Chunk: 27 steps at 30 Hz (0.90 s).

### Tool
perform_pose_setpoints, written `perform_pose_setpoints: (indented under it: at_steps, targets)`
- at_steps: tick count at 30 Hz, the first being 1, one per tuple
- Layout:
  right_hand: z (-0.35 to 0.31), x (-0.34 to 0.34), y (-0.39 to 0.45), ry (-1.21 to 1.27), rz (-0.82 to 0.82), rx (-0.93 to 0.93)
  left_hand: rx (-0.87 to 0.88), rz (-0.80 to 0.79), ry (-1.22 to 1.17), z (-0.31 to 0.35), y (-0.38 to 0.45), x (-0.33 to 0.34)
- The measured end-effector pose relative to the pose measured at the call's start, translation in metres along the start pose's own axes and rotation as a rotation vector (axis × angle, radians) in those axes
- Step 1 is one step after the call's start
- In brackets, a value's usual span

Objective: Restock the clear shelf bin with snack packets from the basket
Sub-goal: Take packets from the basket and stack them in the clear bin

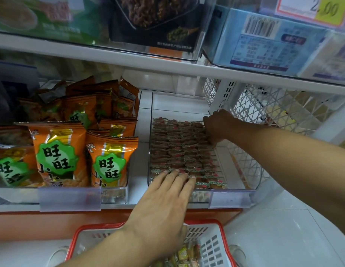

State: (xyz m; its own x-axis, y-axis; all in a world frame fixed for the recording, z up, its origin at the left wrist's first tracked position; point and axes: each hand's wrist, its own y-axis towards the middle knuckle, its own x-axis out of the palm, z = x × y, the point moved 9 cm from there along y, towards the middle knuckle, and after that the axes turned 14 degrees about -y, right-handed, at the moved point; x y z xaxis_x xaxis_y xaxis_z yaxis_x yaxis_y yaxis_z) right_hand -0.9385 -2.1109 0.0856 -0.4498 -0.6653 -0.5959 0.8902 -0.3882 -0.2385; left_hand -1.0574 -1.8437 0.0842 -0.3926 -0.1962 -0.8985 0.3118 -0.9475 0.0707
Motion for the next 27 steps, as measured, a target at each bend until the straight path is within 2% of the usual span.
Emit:
perform_pose_setpoints:
  at_steps: [5, 10, 16, 19, 22, 24, 27]
  targets:
    - [0.004, -0.007, -0.010, -0.043, 0.038, 0.047, -0.009, -0.008, 0.023, 0.001, 0.001, -0.001]
    - [-0.001, -0.018, -0.044, 0.035, -0.098, 0.034, -0.015, -0.019, 0.040, 0.000, 0.002, 0.001]
    - [-0.006, -0.109, -0.140, 0.240, 0.058, 0.066, 0.005, -0.015, 0.107, 0.009, -0.012, -0.005]
    - [-0.032, -0.146, -0.212, 0.413, 0.167, -0.160, 0.099, 0.002, 0.205, 0.020, -0.037, -0.005]
    - [-0.109, -0.132, -0.266, 0.437, 0.005, -0.577, 0.174, -0.044, 0.146, 0.021, -0.071, 0.021]
    - [-0.178, -0.092, -0.275, 0.377, -0.145, -0.751, 0.075, -0.194, 0.046, 0.003, -0.094, 0.059]
    - [-0.281, -0.010, -0.261, 0.469, -0.382, -0.763, -0.189, -0.478, -0.057, -0.043, -0.131, 0.125]
